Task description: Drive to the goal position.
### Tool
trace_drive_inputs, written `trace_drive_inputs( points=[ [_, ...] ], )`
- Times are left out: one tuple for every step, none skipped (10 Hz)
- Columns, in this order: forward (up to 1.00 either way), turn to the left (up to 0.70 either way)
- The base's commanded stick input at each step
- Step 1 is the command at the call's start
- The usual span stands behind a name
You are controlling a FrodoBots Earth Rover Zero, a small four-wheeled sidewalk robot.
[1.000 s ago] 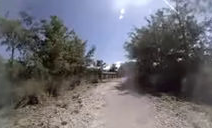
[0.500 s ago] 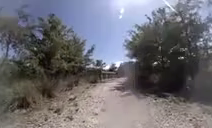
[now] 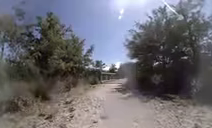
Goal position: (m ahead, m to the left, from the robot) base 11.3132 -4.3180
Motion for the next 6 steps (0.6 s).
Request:
trace_drive_inputs(
  points=[
    [0.45,0.00],
    [0.45,0.00],
    [0.45,0.00],
    [0.45,0.00],
    [0.45,0.00],
    [0.45,0.00]
  ],
)
